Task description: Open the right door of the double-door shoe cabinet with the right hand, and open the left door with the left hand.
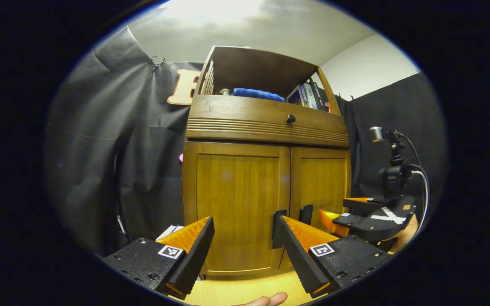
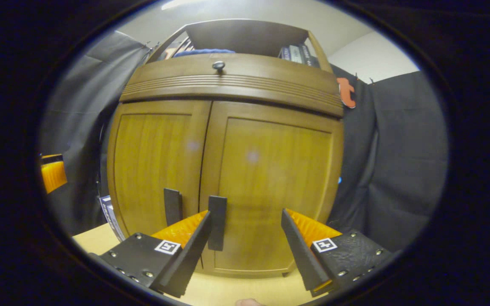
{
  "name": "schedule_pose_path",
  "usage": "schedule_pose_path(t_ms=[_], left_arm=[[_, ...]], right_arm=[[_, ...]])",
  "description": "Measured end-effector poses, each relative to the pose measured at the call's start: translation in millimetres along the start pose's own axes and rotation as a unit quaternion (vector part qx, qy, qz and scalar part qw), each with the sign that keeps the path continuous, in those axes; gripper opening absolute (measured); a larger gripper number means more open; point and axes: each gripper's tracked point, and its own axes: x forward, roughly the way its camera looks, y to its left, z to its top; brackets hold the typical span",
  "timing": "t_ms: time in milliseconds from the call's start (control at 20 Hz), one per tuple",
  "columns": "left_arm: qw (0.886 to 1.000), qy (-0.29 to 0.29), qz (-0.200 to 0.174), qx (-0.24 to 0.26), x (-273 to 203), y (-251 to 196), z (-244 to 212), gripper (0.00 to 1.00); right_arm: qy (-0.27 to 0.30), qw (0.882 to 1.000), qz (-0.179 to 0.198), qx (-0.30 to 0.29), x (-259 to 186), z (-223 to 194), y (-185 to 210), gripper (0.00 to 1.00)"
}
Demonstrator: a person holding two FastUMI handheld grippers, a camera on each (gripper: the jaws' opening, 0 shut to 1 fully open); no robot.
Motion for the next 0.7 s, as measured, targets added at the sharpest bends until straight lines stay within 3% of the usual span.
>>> schedule_pose_path(t_ms=[550, 600, 700], left_arm=[[1.0, 0.012, 0.018, 0.0, 13, 21, -9, 0.91], [1.0, 0.012, 0.021, 0.0, 14, 23, -9, 0.92], [1.0, 0.014, 0.027, -0.006, 15, 26, -10, 0.93]], right_arm=[[0.039, 0.997, -0.008, 0.062, 67, -37, 21, 0.96], [0.038, 0.997, -0.014, 0.066, 73, -39, 21, 0.81], [0.04, 0.996, 0.012, 0.08, 77, -41, 28, 0.52]])
